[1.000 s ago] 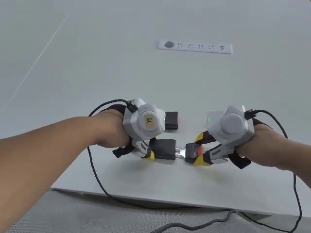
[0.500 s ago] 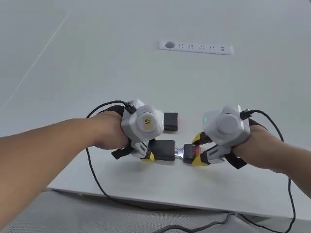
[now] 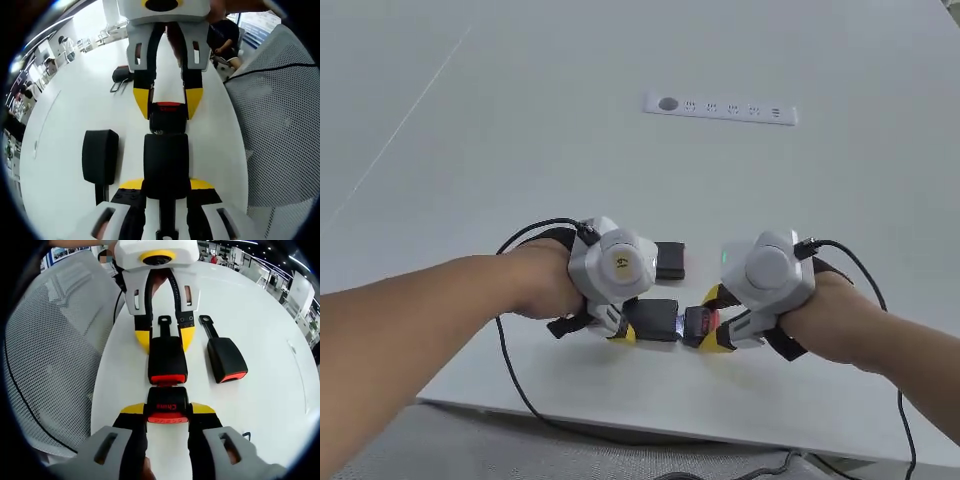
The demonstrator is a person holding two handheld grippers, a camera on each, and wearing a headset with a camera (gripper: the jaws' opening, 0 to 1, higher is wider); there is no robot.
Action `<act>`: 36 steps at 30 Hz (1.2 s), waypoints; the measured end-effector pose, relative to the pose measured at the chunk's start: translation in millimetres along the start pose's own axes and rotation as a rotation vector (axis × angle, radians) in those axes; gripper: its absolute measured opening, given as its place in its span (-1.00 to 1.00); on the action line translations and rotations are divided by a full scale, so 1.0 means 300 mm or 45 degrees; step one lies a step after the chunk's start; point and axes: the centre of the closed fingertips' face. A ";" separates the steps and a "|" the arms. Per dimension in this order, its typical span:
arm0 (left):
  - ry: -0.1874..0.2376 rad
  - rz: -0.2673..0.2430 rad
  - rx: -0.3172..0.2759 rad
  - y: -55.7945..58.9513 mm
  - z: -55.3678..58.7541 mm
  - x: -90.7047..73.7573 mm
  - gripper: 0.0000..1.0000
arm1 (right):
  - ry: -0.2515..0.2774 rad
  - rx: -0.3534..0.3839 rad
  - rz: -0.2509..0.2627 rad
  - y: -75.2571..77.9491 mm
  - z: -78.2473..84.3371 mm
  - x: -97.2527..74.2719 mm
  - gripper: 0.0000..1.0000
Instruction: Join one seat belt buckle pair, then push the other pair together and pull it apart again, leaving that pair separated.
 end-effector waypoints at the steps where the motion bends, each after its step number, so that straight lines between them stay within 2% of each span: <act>1: 0.007 0.003 -0.007 -0.003 -0.003 -0.001 -0.38 | 0.021 -0.007 0.012 0.009 -0.007 0.009 -0.44; 2: 0.006 0.002 -0.009 -0.003 -0.004 -0.001 -0.38 | 0.000 0.003 0.010 0.009 0.008 0.009 -0.44; 6: -0.007 0.003 0.003 -0.006 -0.001 -0.003 -0.38 | -0.005 0.000 0.005 0.020 0.014 0.023 -0.43; 12: 0.007 -0.002 -0.009 -0.003 0.001 -0.006 -0.38 | -0.013 -0.001 0.005 0.019 0.006 0.023 -0.43; 18: -0.009 -0.002 0.000 0.001 -0.001 -0.004 -0.38 | -0.007 0.005 0.011 0.016 -0.002 0.020 -0.43; 21: -0.029 -0.018 -0.019 0.004 0.003 -0.006 -0.38 | -0.009 -0.034 0.021 0.010 -0.004 0.012 -0.43; 23: -0.036 -0.014 -0.012 0.002 0.010 -0.005 -0.39 | -0.041 -0.089 0.027 0.008 -0.003 0.006 -0.43; 26: -0.010 -0.002 -0.026 0.009 0.010 -0.005 -0.40 | -0.058 -0.076 0.023 0.004 0.001 0.004 -0.44; 30: 0.028 0.000 -0.061 0.001 0.017 -0.004 -0.40 | -0.043 -0.043 0.017 0.000 -0.005 0.000 -0.44; 36: 0.040 -0.003 -0.063 0.003 0.013 -0.004 -0.40 | -0.034 -0.023 0.016 -0.007 -0.008 0.001 -0.44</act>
Point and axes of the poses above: the centre of the closed fingertips' face, and the gripper's own axes: x roughly forward along the fingers, y roughly to its right, z roughly out of its underside, and after that the axes turned 2 degrees about -z, right-handed
